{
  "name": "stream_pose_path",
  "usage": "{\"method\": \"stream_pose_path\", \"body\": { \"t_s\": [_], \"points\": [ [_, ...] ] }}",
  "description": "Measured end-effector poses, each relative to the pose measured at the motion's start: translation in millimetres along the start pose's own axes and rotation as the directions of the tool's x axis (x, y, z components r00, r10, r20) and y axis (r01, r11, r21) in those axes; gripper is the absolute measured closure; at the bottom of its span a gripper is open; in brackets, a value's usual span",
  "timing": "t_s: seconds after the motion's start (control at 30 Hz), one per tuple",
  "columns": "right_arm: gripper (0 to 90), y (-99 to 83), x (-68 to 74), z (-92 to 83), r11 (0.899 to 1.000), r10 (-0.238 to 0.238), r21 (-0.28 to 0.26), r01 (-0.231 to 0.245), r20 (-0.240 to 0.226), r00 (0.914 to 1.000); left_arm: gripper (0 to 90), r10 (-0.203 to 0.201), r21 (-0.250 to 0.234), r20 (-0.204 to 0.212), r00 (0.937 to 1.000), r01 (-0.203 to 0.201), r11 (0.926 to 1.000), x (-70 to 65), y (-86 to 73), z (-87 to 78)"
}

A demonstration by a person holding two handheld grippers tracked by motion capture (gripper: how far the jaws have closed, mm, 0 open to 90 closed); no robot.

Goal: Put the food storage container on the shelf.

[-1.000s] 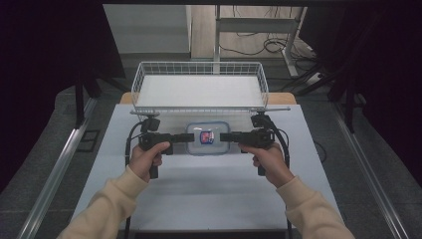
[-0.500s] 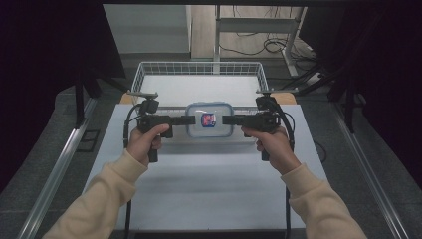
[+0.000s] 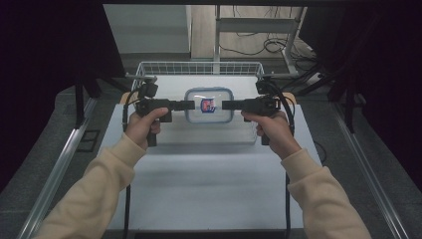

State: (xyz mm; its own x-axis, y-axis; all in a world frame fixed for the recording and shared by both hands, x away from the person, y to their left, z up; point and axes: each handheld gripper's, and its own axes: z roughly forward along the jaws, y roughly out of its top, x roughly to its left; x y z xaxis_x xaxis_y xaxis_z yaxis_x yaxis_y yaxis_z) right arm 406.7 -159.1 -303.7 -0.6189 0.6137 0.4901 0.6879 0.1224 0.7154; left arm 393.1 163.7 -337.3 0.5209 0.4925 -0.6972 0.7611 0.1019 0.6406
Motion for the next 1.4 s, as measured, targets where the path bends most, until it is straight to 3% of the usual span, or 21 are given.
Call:
{"method": "stream_pose_path", "body": {
  "t_s": [0.3,0.47,0.77,0.97,1.17,1.4],
  "points": [
    [49.0,21.8,-4.6,5.6,1.0,-0.006,-0.007,0.007,0.016,0.9999,51.7,0.003,-0.006,0.013,0.9999,-0.003,1.0,9.6,22.3,3.9],
    [49.1,33.6,-14.0,12.3,1.0,0.006,-0.004,-0.006,0.014,0.9999,51.7,0.0,0.006,0.009,1.0,0.0,1.0,17.8,37.4,9.2],
    [49.1,54.8,-33.9,27.8,0.999,0.042,0.029,-0.042,-0.008,0.9991,51.8,-0.039,0.008,-0.018,0.9991,0.039,0.9992,32.1,54.5,17.0],
    [48.8,65.2,-47.1,44.0,0.996,0.064,0.059,-0.063,-0.02,0.9977,51.7,-0.089,0.009,-0.04,0.9952,0.089,0.996,46.1,60.9,21.1],
    [48.2,71.3,-55.4,52.8,0.994,0.072,0.08,-0.071,-0.017,0.9972,51.6,-0.09,0.018,-0.053,0.9945,0.091,0.9957,51.5,66.1,23.8],
    [46.0,73.4,-67.1,60.9,0.986,0.146,0.087,-0.143,-0.03,0.9889,52.1,-0.151,0.01,-0.064,0.9865,0.152,0.9884,57.8,71.7,29.0]
  ]
}}
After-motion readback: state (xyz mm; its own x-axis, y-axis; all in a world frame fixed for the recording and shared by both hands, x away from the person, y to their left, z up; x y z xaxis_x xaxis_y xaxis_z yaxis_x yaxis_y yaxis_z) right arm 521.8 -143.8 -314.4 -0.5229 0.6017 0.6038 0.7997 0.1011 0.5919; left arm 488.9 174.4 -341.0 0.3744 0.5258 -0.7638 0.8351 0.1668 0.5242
